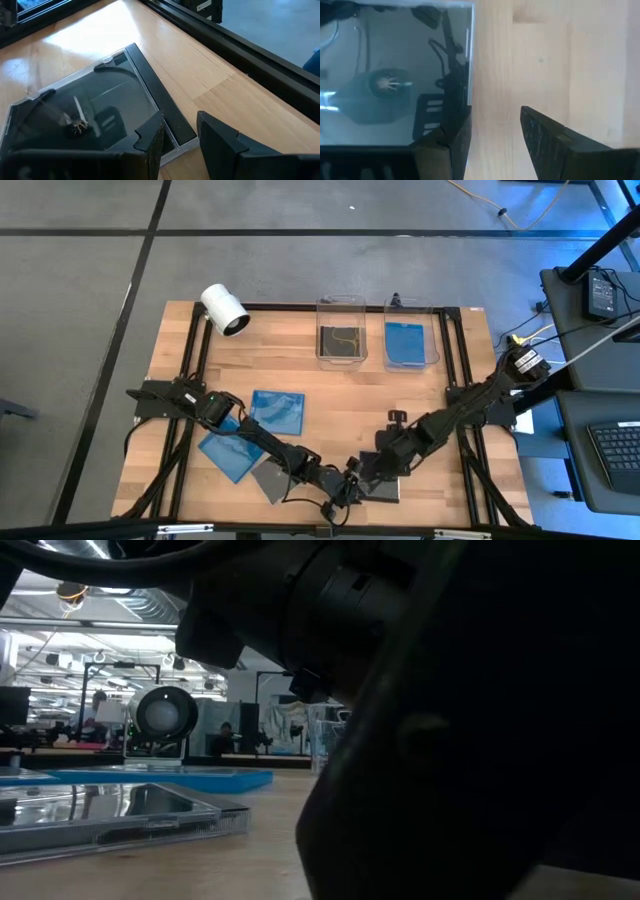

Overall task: Pick & place jewel cases by type
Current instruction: Put the right black CD case into the left transparent bin

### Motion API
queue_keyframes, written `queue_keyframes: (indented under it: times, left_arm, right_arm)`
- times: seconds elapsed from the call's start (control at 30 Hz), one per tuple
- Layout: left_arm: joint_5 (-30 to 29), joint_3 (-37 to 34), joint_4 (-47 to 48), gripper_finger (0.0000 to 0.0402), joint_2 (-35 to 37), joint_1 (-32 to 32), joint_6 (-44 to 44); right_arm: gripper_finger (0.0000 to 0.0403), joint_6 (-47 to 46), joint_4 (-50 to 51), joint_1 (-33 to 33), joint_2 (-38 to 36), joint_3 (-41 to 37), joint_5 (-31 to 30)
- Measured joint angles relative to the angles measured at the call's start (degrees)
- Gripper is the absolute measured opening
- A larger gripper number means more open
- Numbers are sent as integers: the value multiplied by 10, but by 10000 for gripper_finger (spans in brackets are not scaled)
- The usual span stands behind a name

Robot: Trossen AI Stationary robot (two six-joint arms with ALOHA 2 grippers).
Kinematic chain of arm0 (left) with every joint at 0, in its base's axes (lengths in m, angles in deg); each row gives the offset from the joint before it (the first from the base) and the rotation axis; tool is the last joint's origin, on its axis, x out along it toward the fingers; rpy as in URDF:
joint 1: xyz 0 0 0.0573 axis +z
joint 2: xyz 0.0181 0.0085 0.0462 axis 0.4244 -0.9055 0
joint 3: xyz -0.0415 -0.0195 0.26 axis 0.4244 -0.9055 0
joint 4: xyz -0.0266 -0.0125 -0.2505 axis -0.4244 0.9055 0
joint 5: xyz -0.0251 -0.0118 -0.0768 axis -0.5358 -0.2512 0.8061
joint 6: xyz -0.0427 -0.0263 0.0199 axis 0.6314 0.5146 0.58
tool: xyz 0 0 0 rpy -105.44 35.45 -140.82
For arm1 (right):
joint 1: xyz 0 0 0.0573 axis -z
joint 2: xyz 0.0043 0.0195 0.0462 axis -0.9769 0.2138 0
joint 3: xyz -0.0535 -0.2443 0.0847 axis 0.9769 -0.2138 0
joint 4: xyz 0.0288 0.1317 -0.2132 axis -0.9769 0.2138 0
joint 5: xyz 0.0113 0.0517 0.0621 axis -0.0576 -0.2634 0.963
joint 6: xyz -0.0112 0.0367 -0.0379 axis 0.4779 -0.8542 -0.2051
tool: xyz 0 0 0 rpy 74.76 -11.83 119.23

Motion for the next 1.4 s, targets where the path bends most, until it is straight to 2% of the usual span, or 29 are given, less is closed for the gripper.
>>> queue_keyframes:
  times: [0.13, 0.3, 0.43, 0.53, 0.63, 1.2, 1.4]
  left_arm:
    - [10, 0, 0, 113, 0, 0, -2]
    - [16, 0, 1, 113, 3, 0, -8]
    - [11, 0, 56, 113, 21, -2, -29]
    - [-18, 0, 132, 113, 44, -4, -48]
    - [-60, -1, 158, 113, 57, -8, -66]
    - [-141, -1, 182, 113, 59, -4, -65]
    - [-175, -1, 188, 113, 59, -4, -53]
  right_arm:
    - [172, 3, -1, 13, 12, 0, 11]
    - [172, -2, 1, 21, 33, 0, 74]
    - [172, -17, 4, 21, 46, 2, 99]
    - [172, -30, 3, 13, 51, 2, 100]
    - [172, -47, -5, 4, 51, 1, 96]
    - [172, -137, -44, -51, 51, 3, 102]
    - [172, -149, -39, -62, 53, 11, 123]
